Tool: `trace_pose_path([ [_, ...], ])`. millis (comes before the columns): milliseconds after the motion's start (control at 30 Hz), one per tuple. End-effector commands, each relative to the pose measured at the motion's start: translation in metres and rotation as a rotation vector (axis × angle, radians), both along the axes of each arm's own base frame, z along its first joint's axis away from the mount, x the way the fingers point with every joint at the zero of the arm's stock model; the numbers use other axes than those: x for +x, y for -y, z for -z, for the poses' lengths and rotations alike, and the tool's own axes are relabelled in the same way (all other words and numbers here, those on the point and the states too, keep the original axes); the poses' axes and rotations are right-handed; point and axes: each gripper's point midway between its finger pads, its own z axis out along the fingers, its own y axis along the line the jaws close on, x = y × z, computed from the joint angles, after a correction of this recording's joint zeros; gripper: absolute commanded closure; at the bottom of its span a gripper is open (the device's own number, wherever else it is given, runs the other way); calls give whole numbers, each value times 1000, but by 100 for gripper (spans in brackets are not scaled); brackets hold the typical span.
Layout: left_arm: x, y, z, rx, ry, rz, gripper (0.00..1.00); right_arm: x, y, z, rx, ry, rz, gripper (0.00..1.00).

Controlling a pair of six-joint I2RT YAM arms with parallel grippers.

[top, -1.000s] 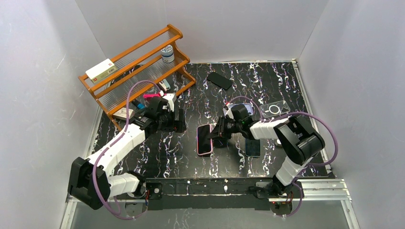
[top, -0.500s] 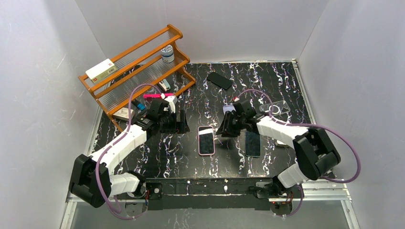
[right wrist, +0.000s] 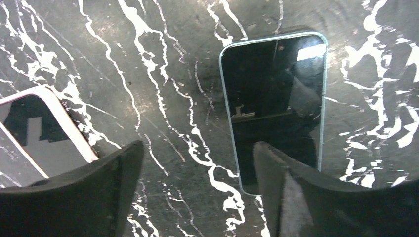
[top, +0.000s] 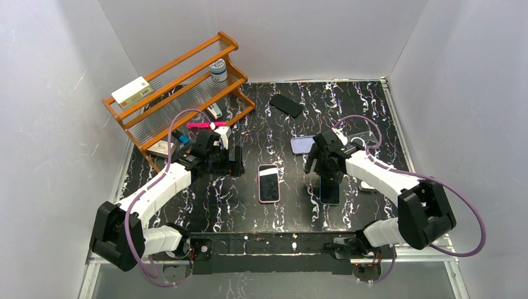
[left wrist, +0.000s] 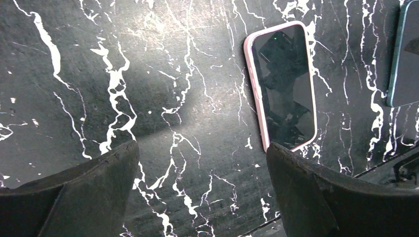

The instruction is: Put the phone into the phone case

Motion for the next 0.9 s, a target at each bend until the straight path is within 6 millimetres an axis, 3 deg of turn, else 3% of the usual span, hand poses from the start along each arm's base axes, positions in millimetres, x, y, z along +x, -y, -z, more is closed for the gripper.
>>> trace_pose_path([
  [0,6,-8,-9,48,47,-4,2,13,17,-17,-63,70,10,2],
  [200,6,-6,-13,34,62,4,2,45,3,-30,-1,114,90,2],
  [467,9,-10,-26,33,113,-16,2,106,-9,-40,103,102,405,20],
  [700,11,-15,-39,30,161,-40,2,129,2,-24,139,20,648,39],
  [867,11,-16,-44,27,181,-44,2,130,7,-18,140,-74,753,52],
])
